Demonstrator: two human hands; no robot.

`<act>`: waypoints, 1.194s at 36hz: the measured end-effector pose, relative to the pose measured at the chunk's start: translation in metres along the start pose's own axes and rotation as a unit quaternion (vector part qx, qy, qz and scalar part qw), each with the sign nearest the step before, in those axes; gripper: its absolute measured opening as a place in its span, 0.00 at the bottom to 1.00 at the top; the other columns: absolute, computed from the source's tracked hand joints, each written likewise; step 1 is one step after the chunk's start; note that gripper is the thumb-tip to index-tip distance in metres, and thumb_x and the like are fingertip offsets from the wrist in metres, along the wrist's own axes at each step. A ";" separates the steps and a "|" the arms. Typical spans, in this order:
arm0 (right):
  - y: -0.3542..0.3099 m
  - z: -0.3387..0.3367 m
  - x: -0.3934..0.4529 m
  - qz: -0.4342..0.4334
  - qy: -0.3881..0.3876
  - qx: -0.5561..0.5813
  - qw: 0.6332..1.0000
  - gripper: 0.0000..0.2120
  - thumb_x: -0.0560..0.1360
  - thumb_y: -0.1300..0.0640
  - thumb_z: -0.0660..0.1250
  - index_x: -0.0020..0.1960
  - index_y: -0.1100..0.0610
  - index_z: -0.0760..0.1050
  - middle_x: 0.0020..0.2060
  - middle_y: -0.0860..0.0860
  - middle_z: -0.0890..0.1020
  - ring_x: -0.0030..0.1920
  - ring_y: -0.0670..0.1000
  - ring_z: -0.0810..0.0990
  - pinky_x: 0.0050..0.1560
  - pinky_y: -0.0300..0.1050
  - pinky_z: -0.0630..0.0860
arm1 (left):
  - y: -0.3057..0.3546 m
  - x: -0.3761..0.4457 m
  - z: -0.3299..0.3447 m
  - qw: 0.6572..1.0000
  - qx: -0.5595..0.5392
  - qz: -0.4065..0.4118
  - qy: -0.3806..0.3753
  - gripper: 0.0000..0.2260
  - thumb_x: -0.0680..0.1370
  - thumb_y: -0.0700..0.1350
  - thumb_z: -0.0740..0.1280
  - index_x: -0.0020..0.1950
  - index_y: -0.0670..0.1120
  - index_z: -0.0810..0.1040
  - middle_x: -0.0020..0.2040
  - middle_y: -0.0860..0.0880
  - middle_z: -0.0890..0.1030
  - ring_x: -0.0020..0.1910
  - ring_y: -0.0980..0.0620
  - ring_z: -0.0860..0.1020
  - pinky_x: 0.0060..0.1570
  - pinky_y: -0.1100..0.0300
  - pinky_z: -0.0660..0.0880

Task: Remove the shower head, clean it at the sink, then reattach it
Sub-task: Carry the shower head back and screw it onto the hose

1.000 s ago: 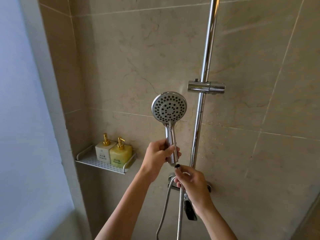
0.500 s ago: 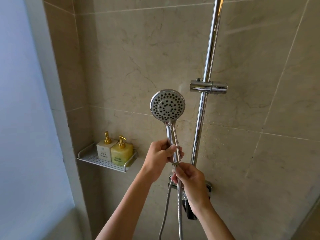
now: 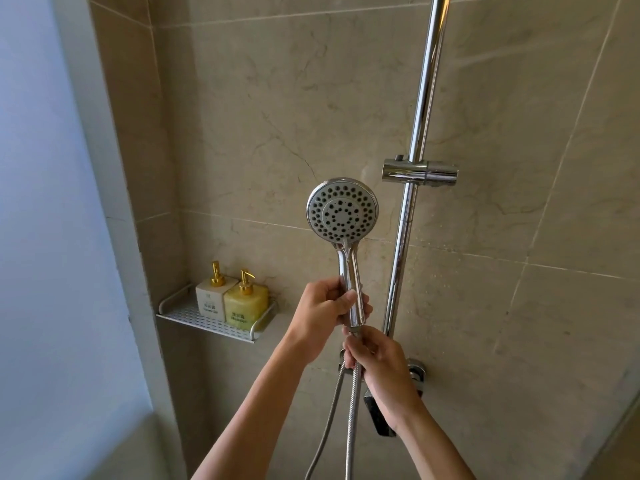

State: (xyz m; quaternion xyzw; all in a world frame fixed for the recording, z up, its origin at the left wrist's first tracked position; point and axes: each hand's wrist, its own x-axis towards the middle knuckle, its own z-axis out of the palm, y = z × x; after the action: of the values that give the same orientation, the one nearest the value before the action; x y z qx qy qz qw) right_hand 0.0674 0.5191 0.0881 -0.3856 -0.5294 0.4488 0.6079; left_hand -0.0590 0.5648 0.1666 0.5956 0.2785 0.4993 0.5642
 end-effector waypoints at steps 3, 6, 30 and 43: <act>-0.001 0.000 0.001 0.009 0.015 0.004 1.000 0.10 0.77 0.50 0.70 0.54 0.54 0.84 0.35 0.54 0.78 0.41 0.52 0.77 0.55 0.51 0.75 | 0.003 -0.002 0.002 1.000 -0.006 -0.001 0.002 0.06 0.80 0.31 0.61 0.51 0.33 0.77 0.40 0.43 0.84 0.44 0.43 0.84 0.36 0.55 0.78; -0.006 0.000 0.001 0.017 0.009 0.040 0.999 0.08 0.75 0.52 0.70 0.49 0.55 0.85 0.36 0.57 0.78 0.42 0.55 0.77 0.55 0.52 0.75 | 0.003 -0.002 0.003 1.000 -0.015 -0.003 0.001 0.06 0.80 0.31 0.61 0.50 0.34 0.77 0.41 0.43 0.84 0.43 0.44 0.84 0.35 0.58 0.78; -0.002 0.005 -0.003 -0.011 0.034 0.024 0.999 0.10 0.79 0.48 0.65 0.50 0.54 0.81 0.43 0.58 0.85 0.45 0.56 0.83 0.52 0.51 0.78 | 0.000 0.001 0.003 1.000 -0.015 -0.003 -0.005 0.07 0.80 0.31 0.61 0.53 0.28 0.75 0.43 0.41 0.84 0.45 0.41 0.84 0.47 0.49 0.81; -0.006 -0.003 0.001 0.068 -0.010 0.173 0.982 0.13 0.82 0.62 0.61 0.44 0.61 0.81 0.33 0.58 0.75 0.33 0.53 0.69 0.40 0.47 0.70 | -0.007 0.002 0.000 0.999 -0.029 -0.019 -0.036 0.09 0.76 0.38 0.64 0.51 0.32 0.77 0.41 0.40 0.84 0.45 0.38 0.82 0.34 0.56 0.75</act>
State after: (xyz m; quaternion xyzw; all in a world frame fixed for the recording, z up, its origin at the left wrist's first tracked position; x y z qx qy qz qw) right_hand 0.0709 0.5186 0.0941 -0.3049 -0.4224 0.5780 0.6281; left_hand -0.0563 0.5681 0.1607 0.5913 0.2543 0.4747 0.6003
